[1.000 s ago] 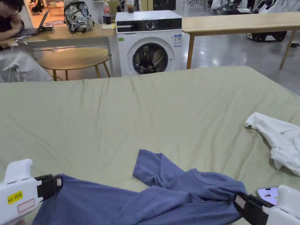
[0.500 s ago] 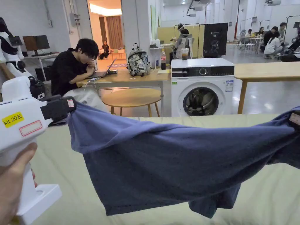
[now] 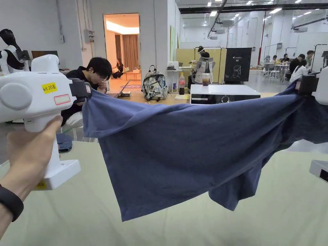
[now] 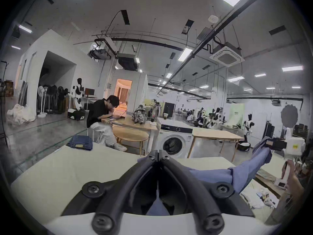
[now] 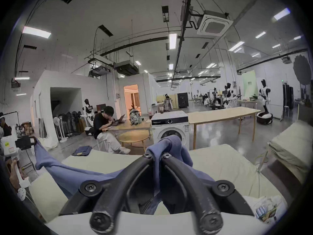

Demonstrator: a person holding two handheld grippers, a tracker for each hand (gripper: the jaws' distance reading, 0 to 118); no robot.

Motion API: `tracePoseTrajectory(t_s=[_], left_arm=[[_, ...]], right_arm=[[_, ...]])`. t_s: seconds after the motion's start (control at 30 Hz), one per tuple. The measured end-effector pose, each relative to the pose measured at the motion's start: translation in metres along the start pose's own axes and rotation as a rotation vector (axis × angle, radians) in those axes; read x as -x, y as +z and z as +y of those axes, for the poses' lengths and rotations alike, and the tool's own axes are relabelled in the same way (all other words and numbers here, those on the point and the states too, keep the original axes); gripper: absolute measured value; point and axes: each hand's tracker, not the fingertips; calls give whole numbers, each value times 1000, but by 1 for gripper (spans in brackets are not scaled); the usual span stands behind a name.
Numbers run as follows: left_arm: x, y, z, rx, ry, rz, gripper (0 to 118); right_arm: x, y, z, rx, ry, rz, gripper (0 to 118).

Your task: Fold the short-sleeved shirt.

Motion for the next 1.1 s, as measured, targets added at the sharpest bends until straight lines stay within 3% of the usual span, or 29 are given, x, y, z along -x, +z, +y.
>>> tracePoseTrajectory(t_s=[0.27,0.37,0.43,0.5,0.67,0.73,0.83,0.9,1.1], left_arm=[[8,-47,-37,66,33,28,0],[22,-57,-83,140,79,-13,0],[37,-63,-128,246,159,-135,0],[28,-48,-176,324,163,-43,0],[38,16,-281,428,287,-102,0],[39,56,-304,453,302,-66,0],[38,121,-319,440,368,-52,0],[24,161,-316,438,352,-52,0],[13,234,-328,490,380,-18,0]], right_arm=[[-1,-76,-20,117,-66,-10,3],[-10,-96,-71,178,-20,-20,3],[-21,-99,-119,241,-16,-12,3],[-32,-96,-168,326,-34,-7,3],[-63,-44,-286,458,-72,-53,3],[-77,0,-318,496,-155,-61,3],[-87,71,-345,477,-239,-110,3],[-94,110,-357,516,-290,-84,3],[-90,212,-385,532,-343,-132,3]])
